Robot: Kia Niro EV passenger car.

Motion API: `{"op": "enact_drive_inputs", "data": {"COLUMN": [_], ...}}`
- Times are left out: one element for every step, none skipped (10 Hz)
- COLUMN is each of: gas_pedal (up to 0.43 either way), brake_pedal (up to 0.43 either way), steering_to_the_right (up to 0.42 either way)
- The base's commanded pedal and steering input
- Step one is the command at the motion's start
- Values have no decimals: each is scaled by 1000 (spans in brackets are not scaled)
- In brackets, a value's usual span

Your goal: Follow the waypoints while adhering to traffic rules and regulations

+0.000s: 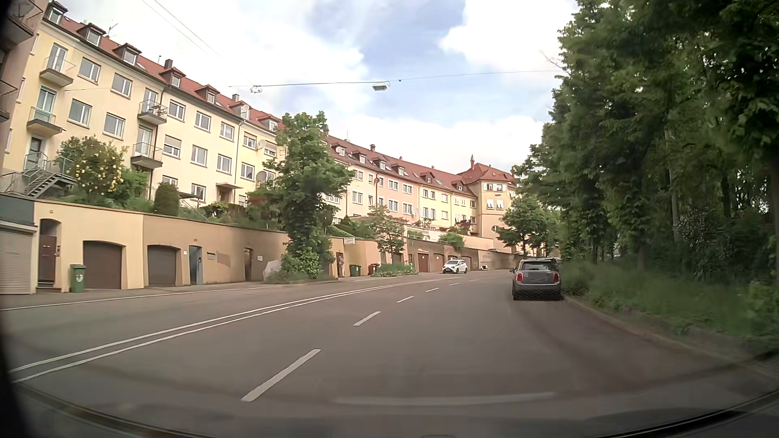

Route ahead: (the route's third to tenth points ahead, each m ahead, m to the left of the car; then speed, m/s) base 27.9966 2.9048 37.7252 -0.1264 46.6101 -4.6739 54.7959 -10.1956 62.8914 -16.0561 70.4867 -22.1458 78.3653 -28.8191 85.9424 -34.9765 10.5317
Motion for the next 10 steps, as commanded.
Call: {"op": "enact_drive_inputs", "data": {"gas_pedal": [138,138,138,138,138,138,138,138,138,138], "brake_pedal": [0,0,0,0,0,0,0,0,0,0], "steering_to_the_right": [50,49,45,41,40,40,40,40,41,41]}}
